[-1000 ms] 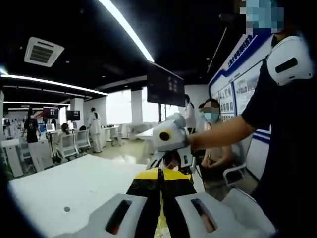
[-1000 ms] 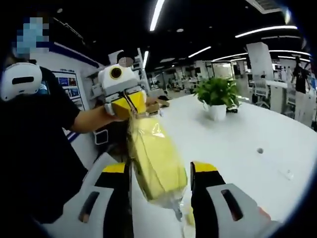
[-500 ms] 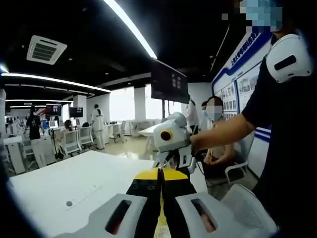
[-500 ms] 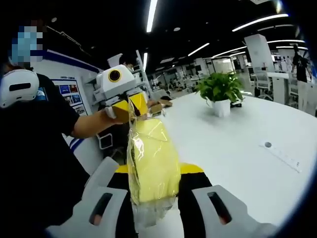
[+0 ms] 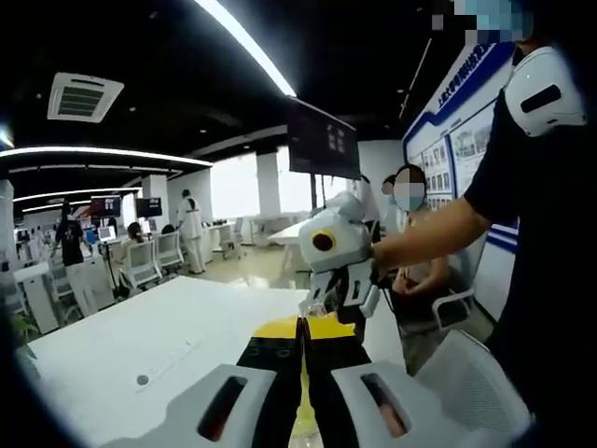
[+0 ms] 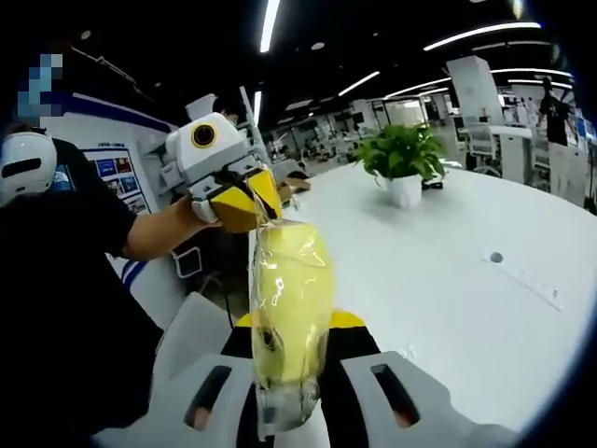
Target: Compare the silicone blocks by pressing each to a similar depth, holding the contact briefly, and releasing to observe deformation and rebound differences across the visible hardness samples.
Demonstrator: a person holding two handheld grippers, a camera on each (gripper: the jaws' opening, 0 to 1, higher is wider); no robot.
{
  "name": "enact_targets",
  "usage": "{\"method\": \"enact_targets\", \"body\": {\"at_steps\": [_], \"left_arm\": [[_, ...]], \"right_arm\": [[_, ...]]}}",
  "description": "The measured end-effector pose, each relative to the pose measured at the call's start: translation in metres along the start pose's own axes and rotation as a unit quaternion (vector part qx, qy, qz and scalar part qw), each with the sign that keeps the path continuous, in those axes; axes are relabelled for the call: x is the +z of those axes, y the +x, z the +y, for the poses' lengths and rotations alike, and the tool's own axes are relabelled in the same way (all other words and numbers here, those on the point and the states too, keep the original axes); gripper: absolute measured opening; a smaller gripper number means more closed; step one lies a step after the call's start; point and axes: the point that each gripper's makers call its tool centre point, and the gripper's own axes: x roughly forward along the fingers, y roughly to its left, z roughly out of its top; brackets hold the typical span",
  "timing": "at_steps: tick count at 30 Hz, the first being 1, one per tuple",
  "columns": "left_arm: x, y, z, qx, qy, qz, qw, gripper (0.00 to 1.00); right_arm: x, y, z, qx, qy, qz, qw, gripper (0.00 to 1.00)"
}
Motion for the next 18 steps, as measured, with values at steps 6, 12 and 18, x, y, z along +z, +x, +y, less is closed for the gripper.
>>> {"method": "enact_targets", "body": {"at_steps": [6, 12, 18], "left_arm": [[0.0008, 0.001, -0.0005, -0.002, -0.003, -0.003, 1.0, 0.0], [0.0004, 0.0016, -0.0033, -0.004, -0.003, -0.003, 1.0, 0.0], [0.0038, -0.0006, -0.006, -0.004, -0.017, -0.014, 0.9997, 0.0]], "right_arm": [[0.0001, -0.0027, 0.0029, -0.002, 0.001, 0.002, 1.0, 0.04], [-0.0023, -0.004, 0.0043, -0.004, 0.002, 0.004, 1.0, 0.03], [0.0001, -0.0043, 0.005, -0.007, 0.003, -0.004, 1.0, 0.04]]}}
